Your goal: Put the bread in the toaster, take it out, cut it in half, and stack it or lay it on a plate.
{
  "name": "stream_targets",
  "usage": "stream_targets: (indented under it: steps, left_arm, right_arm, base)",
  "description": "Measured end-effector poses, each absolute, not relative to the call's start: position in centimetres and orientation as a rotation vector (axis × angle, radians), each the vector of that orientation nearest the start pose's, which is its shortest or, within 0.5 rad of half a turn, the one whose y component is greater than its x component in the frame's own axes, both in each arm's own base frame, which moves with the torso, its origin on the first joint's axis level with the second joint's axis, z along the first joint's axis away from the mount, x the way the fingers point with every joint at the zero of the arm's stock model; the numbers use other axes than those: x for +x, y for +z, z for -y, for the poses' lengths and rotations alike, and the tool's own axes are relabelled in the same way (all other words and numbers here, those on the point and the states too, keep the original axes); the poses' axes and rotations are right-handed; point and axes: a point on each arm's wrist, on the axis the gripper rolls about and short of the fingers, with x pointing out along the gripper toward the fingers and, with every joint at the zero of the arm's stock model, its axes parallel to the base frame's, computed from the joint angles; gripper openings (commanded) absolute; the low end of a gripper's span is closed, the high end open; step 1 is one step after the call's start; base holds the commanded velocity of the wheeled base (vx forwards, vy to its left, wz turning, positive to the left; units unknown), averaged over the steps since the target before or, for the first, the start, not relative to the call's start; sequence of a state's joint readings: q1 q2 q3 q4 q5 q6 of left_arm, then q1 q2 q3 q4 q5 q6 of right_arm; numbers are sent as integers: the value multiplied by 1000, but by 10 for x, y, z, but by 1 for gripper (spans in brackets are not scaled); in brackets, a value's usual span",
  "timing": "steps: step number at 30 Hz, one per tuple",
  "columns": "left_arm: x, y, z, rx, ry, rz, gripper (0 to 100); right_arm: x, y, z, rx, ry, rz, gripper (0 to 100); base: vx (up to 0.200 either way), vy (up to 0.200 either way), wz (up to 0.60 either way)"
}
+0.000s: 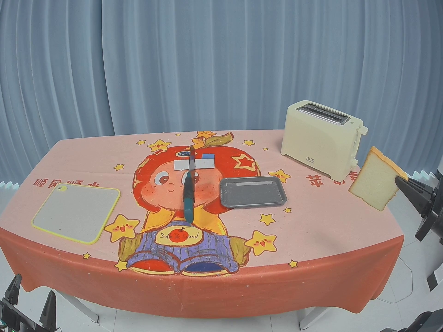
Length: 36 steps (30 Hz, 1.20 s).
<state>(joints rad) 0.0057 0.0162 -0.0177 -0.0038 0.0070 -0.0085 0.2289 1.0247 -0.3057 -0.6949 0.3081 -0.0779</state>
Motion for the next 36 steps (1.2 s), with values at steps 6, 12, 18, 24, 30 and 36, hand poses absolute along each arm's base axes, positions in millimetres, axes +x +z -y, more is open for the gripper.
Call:
stream_targets:
  steps: [6, 12, 18, 24, 30, 36]
  left_arm:
    - [-23, 81, 0, -9, 13, 5, 100]
    - [-23, 81, 0, -10, 13, 5, 100]
    - [-23, 81, 0, -10, 13, 5, 100]
    - [-23, 81, 0, -10, 13, 6, 100]
    - [-23, 81, 0, -10, 12, 5, 100]
    - [-23, 81, 0, -9, 11, 6, 100]
  right_arm:
    - [122, 194, -35, -75, 539, -7, 0]
    - [121, 194, -35, -76, 539, -10, 0]
    - [121, 193, -35, -76, 539, -11, 0]
    - [121, 194, -35, -76, 539, -9, 0]
    - [121, 194, -35, -75, 539, -9, 0]
    - [121, 194, -35, -75, 539, -9, 0]
  base:
    - [0, 0, 0]
    - [0, 0, 0]
    - [0, 0, 0]
    - [0, 0, 0]
    - [0, 0, 0]
    - [0, 0, 0]
